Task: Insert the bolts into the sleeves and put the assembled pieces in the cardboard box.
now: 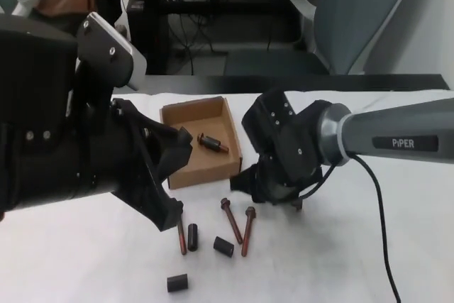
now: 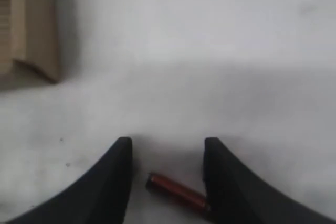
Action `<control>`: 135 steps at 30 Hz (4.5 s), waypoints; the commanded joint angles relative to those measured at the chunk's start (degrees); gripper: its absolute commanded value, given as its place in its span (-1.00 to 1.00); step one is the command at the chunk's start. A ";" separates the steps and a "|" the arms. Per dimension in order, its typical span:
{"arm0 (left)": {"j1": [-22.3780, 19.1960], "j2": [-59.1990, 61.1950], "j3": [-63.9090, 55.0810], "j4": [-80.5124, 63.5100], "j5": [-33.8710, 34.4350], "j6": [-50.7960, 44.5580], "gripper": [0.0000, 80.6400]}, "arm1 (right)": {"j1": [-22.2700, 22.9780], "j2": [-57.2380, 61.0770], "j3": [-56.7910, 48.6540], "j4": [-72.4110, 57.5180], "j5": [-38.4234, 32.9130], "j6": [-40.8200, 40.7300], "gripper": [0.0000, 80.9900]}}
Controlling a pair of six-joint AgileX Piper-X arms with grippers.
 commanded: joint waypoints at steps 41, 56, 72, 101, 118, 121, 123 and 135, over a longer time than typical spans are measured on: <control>-0.14 -0.82 -0.43 -1.95 0.45 -0.41 -0.95 | 0.47 -4.25 1.17 23.31 -10.39 -40.21 -1.00; -0.14 -4.20 -0.43 -1.58 0.45 -0.01 -0.95 | 0.69 -5.03 1.17 24.78 -8.29 -79.73 -0.61; -0.14 -6.63 -0.43 -0.27 -0.10 -2.99 -0.95 | 1.45 -22.38 -2.21 23.84 2.60 18.20 0.73; -0.14 -18.53 -0.43 -2.09 -8.19 -4.16 -0.95 | 2.96 -22.40 15.92 14.53 -5.16 69.53 0.35; -0.14 -18.53 -0.43 -3.41 -9.09 -0.31 -0.95 | -1.14 -14.48 16.42 3.92 -4.88 68.81 0.13; -0.14 -18.53 -0.43 -3.41 -9.09 0.07 -0.95 | -1.14 -13.97 16.42 5.35 -4.88 68.81 0.13; -0.14 -18.53 -0.43 -3.41 -9.09 0.07 -0.95 | -1.39 -13.70 16.52 6.35 -4.59 68.81 0.12; -0.14 -18.53 -0.43 -2.80 -9.09 0.07 -0.95 | -3.65 -14.31 16.52 -2.63 -6.17 60.04 -0.99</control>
